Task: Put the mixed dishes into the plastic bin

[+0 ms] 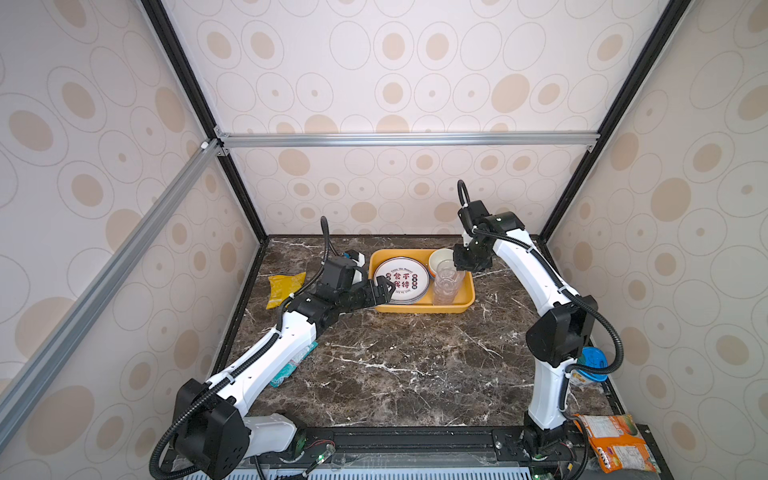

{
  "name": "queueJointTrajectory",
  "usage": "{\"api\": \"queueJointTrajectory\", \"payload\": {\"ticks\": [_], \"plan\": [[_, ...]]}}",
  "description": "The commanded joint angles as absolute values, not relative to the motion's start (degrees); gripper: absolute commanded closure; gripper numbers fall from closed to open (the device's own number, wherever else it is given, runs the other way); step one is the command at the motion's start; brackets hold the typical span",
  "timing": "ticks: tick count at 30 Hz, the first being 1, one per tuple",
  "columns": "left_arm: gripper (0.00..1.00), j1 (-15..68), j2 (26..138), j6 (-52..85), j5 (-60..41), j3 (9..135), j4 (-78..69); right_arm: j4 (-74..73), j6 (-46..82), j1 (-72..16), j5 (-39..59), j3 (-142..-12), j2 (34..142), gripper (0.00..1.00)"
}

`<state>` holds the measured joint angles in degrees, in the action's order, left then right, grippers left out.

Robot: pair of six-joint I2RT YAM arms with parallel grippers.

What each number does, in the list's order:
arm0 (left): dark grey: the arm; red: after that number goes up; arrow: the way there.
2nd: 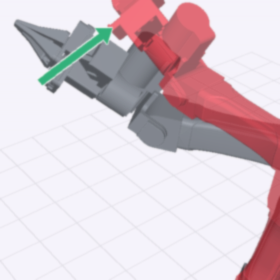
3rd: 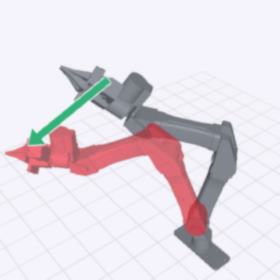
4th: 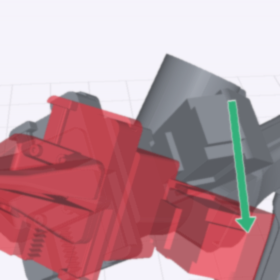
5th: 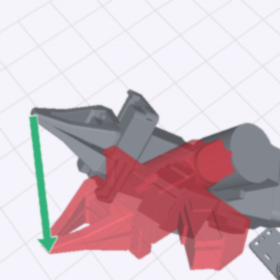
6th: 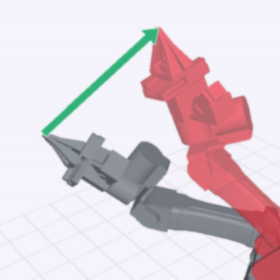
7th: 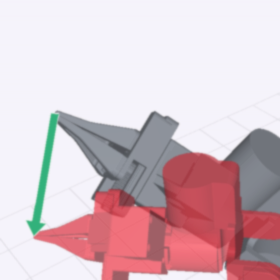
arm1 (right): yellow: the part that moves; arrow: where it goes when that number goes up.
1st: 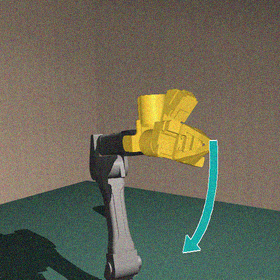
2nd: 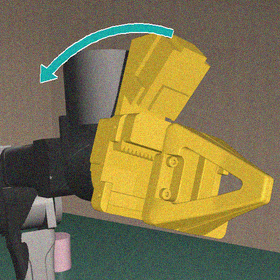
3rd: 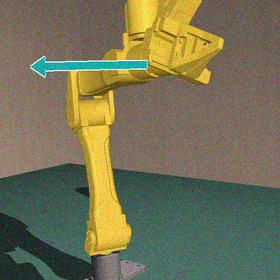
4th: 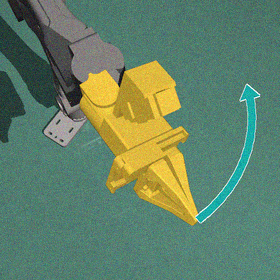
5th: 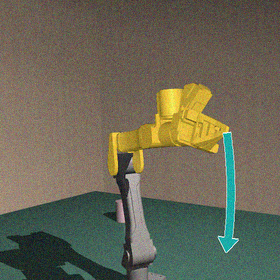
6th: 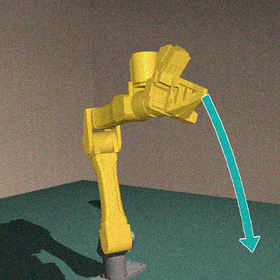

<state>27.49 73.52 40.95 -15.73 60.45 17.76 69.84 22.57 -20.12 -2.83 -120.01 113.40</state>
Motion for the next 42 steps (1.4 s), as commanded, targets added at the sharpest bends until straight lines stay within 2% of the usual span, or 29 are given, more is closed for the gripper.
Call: {"api": "queueJointTrajectory", "payload": {"ticks": [1,7,9,15,21,26,30,34,39,42], "plan": [[0.02,26.29,71.89,40.12,-13.21,62.12,19.47,70.43,22.23,-19.87,-4.77,-120.21,108.88,0.58],[0.02,24.79,72.92,36.01,-7.16,67.43,24.96,65.24,23.1,-19.65,-7.77,-111.43,100.73,0.45],[0.02,24.16,73.12,34.45,-4.08,69.06,26.71,62.06,23.35,-19.4,-8.71,-106.54,96.76,0.0],[0.02,22.01,70.25,29.11,6.82,67.56,24.69,52.36,23.74,-16.99,-11.34,-89.72,83.16,0.0],[0.02,21.26,57.02,18.48,21.74,47.43,0.68,39.5,21.43,-16.37,-23.56,-69.8,70.36,0.0],[0.02,18.56,51.87,10.59,30.16,32.11,-15.65,19.48,16.57,-16.36,-32.44,-49.4,61.92,0.0],[0.02,15.47,55.02,7.81,33.0,25.12,-24.53,-1.88,10.09,-16.37,-36.01,-33.2,57.15,0.0],[0.02,13.32,63.57,8.8,37.19,18.95,-37.45,-19.8,5.78,-16.4,-37.67,-22.65,58.45,0.0],[0.02,11.6,75.72,8.0,38.37,15.31,-54.39,-30.16,3.07,-16.42,-40.42,-19.25,67.2,0.0],[0.02,10.57,80.12,5.22,34.77,14.19,-63.86,-41.47,-0.46,-16.41,-39.25,-16.89,71.94,0.0]]}}
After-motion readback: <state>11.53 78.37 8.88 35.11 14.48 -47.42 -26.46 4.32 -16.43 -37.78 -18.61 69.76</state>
